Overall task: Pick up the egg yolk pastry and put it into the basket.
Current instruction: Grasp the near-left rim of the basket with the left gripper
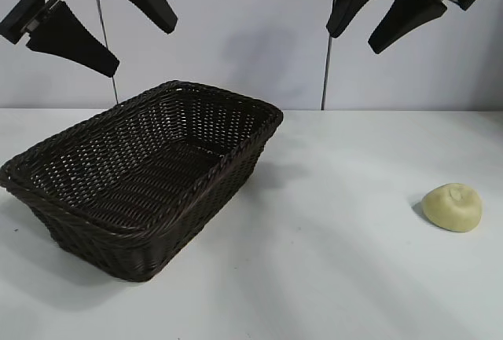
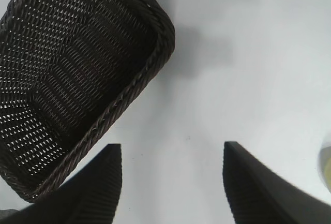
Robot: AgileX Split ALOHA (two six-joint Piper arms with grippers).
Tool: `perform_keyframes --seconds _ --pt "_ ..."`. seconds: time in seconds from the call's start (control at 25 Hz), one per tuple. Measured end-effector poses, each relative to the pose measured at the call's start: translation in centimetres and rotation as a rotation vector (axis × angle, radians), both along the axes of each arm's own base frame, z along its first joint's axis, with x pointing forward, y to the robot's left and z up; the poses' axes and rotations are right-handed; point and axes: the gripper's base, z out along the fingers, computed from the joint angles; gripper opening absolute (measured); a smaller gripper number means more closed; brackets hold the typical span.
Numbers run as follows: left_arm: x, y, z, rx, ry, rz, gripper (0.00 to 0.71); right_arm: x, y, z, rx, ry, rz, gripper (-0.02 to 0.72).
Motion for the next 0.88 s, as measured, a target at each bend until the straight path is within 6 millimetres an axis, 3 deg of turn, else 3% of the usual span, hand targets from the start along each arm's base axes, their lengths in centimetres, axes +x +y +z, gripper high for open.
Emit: perform_keyframes --seconds 0.52,0.88 --pt "-0.6 0.1 -0.1 -0.071 0.330 0.296 0.567 0.0 0.0 0.0 0.000 0.000 0.000 0.424" --pt "-1.7 2.6 1.3 0.102 0.339 0.574 0.567 0.0 0.0 0.0 0.002 0.000 0.000 0.424"
